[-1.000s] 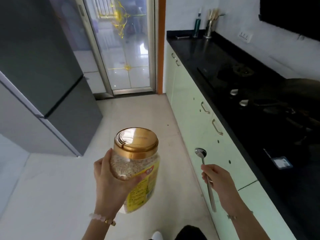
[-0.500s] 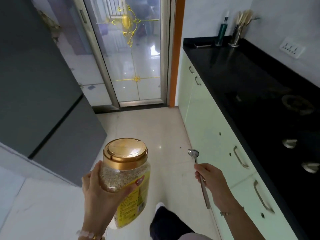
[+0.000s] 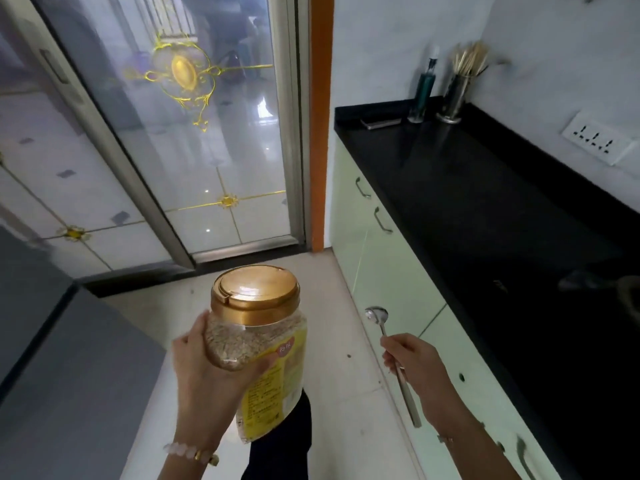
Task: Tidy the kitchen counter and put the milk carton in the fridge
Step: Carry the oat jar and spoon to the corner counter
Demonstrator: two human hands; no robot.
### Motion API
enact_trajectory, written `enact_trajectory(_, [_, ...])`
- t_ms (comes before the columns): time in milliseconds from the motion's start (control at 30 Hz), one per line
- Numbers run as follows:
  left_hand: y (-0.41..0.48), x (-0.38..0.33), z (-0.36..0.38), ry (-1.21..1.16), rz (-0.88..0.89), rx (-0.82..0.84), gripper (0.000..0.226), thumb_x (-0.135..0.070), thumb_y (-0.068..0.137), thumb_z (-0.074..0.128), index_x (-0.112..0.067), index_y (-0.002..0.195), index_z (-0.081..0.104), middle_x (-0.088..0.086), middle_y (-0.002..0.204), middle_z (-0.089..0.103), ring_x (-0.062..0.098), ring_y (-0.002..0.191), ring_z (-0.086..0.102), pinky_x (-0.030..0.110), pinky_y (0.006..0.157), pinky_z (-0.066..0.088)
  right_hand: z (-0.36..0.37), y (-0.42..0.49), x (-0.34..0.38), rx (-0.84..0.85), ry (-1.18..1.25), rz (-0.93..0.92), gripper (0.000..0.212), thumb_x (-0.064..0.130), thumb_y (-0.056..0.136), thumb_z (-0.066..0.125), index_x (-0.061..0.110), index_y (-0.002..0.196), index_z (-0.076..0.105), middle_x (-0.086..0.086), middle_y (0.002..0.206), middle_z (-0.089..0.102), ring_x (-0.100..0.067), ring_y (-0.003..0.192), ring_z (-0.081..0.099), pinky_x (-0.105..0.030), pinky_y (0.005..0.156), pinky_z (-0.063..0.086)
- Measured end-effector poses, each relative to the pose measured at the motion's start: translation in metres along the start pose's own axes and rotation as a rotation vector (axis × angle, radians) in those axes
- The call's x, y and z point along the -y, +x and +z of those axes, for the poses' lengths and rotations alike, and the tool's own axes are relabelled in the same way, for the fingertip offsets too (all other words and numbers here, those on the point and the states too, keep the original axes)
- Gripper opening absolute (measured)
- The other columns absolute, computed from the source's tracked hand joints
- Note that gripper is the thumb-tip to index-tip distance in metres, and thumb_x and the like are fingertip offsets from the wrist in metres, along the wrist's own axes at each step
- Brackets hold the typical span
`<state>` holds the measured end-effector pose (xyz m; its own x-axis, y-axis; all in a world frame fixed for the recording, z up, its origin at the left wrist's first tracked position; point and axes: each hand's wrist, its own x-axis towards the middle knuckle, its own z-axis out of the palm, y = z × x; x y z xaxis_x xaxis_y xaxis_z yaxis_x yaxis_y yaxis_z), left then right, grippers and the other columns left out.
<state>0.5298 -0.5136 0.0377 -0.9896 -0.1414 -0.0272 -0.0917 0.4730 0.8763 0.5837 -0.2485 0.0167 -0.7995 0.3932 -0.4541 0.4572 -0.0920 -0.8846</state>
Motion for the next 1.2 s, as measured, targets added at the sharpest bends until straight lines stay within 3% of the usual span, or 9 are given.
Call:
enact_trajectory(167, [0.132,-0.038,0.056,-0.031,0.091,0.143,0.121,-0.063,0.024,0.078,-0.024,0.132,0.040,0.004,0.119,0.044,0.016,0.110,0.042,0.040,0.096,0.043,0.011,0.097,0.060,-0.169,0.020,-0.025,0.015,0.017,0.086,0.062,0.010,0.074,0.067,0.000,0.060,0.063,-0.010,0.058,0.057,-0.024,0.064,0.045])
enact_trajectory(467, [0.306,-0.130,0.156,-0.067,0.218,0.367,0.123,-0.061,0.023,0.077,-0.027,0.134,0.035,-0.004,0.116,0.035,0.021,0.115,0.041,0.042,0.100,0.041,-0.001,0.214,0.140,-0.395,0.176,0.015,0.013,0.017,0.087,0.061,0.009,0.080,0.069,-0.004,0.067,0.064,-0.012,0.063,0.057,-0.023,0.064,0.044])
enact_trajectory(600, [0.353,-0.160,0.205,-0.077,0.222,0.459,0.120,-0.057,0.025,0.079,-0.028,0.133,0.036,-0.004,0.118,0.035,0.014,0.111,0.040,0.036,0.094,0.043,-0.015,0.264,0.145,-0.457,0.219,0.097,0.014,0.016,0.087,0.061,0.007,0.081,0.069,-0.005,0.066,0.063,-0.015,0.064,0.057,-0.027,0.068,0.046])
enact_trajectory(900, [0.445,-0.240,0.312,-0.088,0.336,0.600,0.121,-0.055,0.026,0.082,-0.038,0.134,0.030,-0.014,0.120,0.031,0.015,0.118,0.039,0.045,0.098,0.044,-0.079,0.388,0.212,-0.545,0.258,0.068,0.015,0.020,0.087,0.060,0.008,0.084,0.069,-0.005,0.072,0.065,-0.016,0.070,0.060,-0.029,0.072,0.048])
enact_trajectory(1033, [0.471,-0.278,0.360,-0.079,0.397,0.667,0.123,-0.058,0.025,0.077,-0.036,0.135,0.028,-0.008,0.125,0.029,0.008,0.113,0.034,0.029,0.091,0.036,-0.108,0.418,0.240,-0.599,0.276,0.052,0.015,0.019,0.087,0.060,0.008,0.083,0.069,-0.005,0.070,0.064,-0.015,0.068,0.059,-0.029,0.072,0.049])
enact_trajectory(1200, [0.494,-0.309,0.429,-0.076,0.368,0.808,0.125,-0.057,0.023,0.077,-0.034,0.136,0.028,-0.011,0.121,0.027,0.015,0.115,0.038,0.033,0.091,0.038,-0.134,0.434,0.248,-0.717,0.354,0.107,0.015,0.018,0.088,0.060,0.007,0.082,0.068,-0.006,0.071,0.063,-0.016,0.069,0.058,-0.029,0.071,0.048])
